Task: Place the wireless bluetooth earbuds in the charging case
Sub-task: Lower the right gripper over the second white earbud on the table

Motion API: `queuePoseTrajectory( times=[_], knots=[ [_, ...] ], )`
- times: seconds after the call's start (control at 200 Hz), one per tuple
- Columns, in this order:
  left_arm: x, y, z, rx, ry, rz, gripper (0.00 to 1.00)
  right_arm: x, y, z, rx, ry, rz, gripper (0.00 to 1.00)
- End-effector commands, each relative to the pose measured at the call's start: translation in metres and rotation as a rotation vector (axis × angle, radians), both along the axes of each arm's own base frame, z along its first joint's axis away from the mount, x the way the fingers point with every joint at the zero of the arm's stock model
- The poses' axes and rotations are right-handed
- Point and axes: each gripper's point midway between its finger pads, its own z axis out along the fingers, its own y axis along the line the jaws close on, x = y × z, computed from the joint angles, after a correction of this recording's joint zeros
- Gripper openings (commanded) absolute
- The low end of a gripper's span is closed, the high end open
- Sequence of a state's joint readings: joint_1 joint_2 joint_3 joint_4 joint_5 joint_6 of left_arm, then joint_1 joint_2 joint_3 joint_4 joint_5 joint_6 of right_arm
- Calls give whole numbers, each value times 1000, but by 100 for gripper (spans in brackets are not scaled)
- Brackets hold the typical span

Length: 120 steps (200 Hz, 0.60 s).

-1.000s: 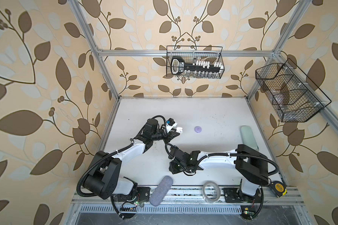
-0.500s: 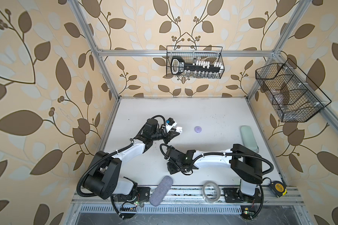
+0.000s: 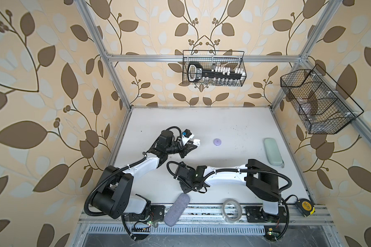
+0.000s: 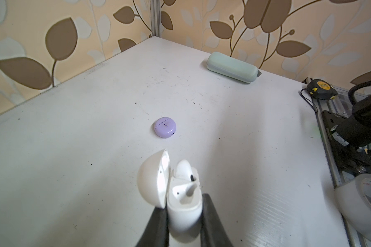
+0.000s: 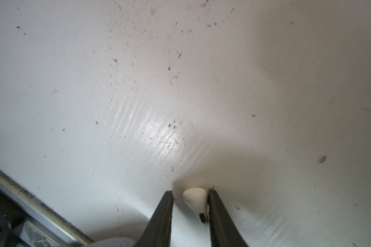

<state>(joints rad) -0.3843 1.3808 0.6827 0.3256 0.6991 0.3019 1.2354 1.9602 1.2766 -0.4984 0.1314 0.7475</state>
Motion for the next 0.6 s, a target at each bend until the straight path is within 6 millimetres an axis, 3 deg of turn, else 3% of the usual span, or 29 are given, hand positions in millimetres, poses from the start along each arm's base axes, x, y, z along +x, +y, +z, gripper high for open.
queuePoseTrajectory(
  times=[0.0, 0.595],
  knots=[
    [3, 1, 26, -44, -68, -4, 5, 2, -7, -4, -67, -22, 11, 30],
    [3, 0, 26, -49, -62, -6, 5, 2, -4, -6, -111, -18, 53, 29]
  ],
)
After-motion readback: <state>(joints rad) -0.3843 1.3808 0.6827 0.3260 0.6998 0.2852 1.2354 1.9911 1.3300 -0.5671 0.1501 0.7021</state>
